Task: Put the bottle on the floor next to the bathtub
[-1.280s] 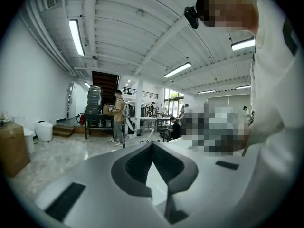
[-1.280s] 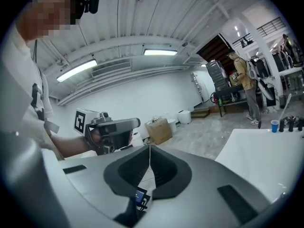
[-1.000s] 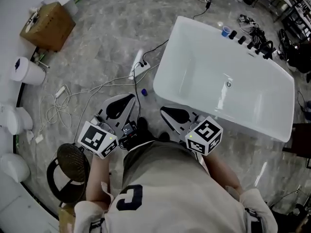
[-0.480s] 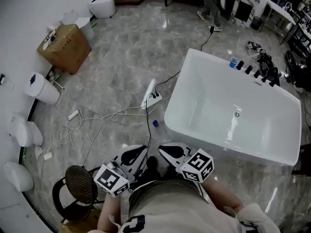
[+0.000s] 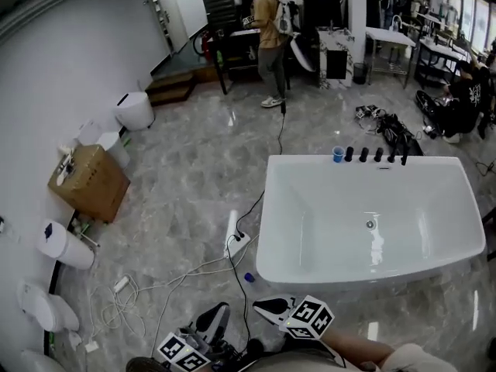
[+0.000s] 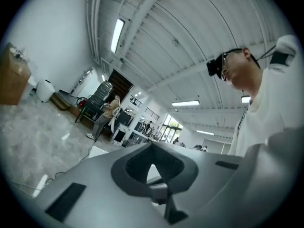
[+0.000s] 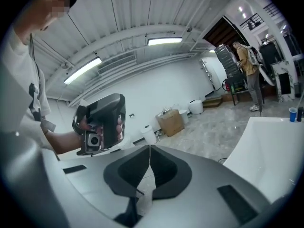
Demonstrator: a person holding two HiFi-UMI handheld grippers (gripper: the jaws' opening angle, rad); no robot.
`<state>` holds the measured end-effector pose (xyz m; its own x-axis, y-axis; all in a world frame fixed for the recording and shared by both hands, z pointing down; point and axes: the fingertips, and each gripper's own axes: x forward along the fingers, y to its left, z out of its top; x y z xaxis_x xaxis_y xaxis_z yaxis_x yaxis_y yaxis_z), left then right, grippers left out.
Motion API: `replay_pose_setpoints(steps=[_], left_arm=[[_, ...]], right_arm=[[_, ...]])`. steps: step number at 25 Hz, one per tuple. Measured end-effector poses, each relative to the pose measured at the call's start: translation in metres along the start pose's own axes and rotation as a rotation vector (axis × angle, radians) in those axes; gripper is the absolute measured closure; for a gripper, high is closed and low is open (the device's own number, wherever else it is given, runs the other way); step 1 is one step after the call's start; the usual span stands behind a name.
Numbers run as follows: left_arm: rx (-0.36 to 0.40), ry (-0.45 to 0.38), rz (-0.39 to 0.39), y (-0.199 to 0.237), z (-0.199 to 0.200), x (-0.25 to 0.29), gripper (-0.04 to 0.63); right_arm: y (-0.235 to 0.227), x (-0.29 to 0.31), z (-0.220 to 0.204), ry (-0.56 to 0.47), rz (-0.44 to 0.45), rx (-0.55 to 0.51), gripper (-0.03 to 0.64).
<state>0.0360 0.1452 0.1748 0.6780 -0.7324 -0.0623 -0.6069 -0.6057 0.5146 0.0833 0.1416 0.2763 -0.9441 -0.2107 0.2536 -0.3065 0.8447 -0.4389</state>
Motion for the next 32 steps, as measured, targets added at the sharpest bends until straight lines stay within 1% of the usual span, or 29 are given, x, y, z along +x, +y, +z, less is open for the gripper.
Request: replay_pose_setpoints(steps=[2, 3, 7, 10, 13, 15, 17, 19, 23, 27, 29, 32], left_arm=[[0.067, 0.071, -0.019, -0.003, -0.004, 0.005, 0.541], [0.086, 0.089, -0.030, -0.005, -0.004, 0.007, 0.541], [0.105, 0.108, -0.078, -0.008, -0.004, 0.010, 0.541], [0.139, 0.130, -0.101, -0.009, 0.000, -0.005, 0.541], [0.200, 0.116, -0.115, -0.008, 0.007, -0.029, 0.541], [0.249, 0.114, -0.142, -0.012, 0.011, -0.042, 0.541], [0.281, 0.122, -0.131, -0.008, 0.014, -0.060, 0.541], [0.284, 0.118, -0.103, 0.005, 0.019, -0.083, 0.541], [0.288, 0.081, -0.060, 0.029, 0.047, -0.120, 0.541], [0.266, 0.055, 0.021, 0.046, 0.061, -0.158, 0.541], [0.248, 0.050, 0.028, 0.052, 0.064, -0.178, 0.541], [0.241, 0.051, 0.012, 0.054, 0.067, -0.200, 0.541]], right_arm=[[-0.001, -0.003, 0.005, -0.026, -0.014, 0.016, 0.589], [0.000, -0.004, 0.008, -0.041, -0.010, 0.026, 0.589], [0.004, -0.003, 0.022, -0.079, -0.020, 0.030, 0.589], [0.019, 0.006, 0.028, -0.094, -0.040, 0.023, 0.589], [0.040, 0.017, 0.026, -0.098, -0.055, -0.008, 0.589], [0.053, 0.022, 0.026, -0.103, -0.062, -0.034, 0.589], [0.065, 0.028, 0.026, -0.105, -0.067, -0.042, 0.589], [0.077, 0.041, 0.024, -0.094, -0.075, -0.039, 0.589], [0.095, 0.075, 0.030, -0.070, -0.084, -0.050, 0.589], [0.121, 0.100, 0.029, -0.046, -0.062, -0.052, 0.589], [0.133, 0.113, 0.029, -0.045, -0.061, -0.057, 0.589], [0.153, 0.128, 0.032, -0.058, -0.055, -0.071, 0.589]])
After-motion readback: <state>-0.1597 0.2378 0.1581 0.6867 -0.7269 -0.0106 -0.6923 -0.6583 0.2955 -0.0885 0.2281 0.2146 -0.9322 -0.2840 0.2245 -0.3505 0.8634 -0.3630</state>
